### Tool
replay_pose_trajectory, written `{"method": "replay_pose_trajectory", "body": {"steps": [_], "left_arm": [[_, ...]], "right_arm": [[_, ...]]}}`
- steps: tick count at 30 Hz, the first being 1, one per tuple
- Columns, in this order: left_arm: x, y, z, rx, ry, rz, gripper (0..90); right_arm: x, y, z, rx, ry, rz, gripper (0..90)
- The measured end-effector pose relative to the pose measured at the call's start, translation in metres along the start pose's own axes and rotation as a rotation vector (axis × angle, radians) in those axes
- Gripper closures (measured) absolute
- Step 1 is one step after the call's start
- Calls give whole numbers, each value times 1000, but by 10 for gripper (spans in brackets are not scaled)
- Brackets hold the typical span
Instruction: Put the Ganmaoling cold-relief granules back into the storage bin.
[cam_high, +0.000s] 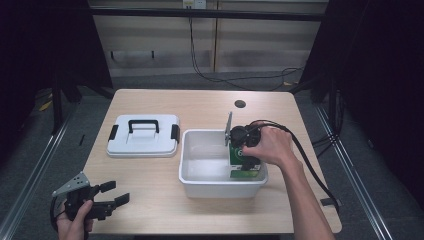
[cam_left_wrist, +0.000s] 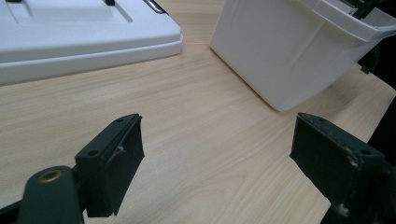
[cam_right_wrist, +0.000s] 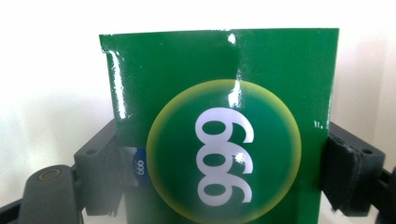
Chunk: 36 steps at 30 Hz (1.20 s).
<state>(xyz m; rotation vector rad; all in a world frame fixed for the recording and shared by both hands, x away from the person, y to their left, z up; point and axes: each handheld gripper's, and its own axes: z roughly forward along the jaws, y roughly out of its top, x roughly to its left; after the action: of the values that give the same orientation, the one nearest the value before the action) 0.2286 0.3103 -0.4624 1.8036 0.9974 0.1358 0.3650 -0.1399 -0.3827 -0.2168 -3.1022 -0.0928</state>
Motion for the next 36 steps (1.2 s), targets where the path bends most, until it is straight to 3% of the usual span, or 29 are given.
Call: {"method": "replay_pose_trajectory", "body": {"steps": [19, 36], "left_arm": [[0, 0, -1, -1, -4, 0, 167], [0, 0, -1, -2, -6, 1, 167]], "right_arm": [[-6, -1, 24, 20, 5, -20, 153], [-7, 3, 39, 50, 3, -5, 147]]}}
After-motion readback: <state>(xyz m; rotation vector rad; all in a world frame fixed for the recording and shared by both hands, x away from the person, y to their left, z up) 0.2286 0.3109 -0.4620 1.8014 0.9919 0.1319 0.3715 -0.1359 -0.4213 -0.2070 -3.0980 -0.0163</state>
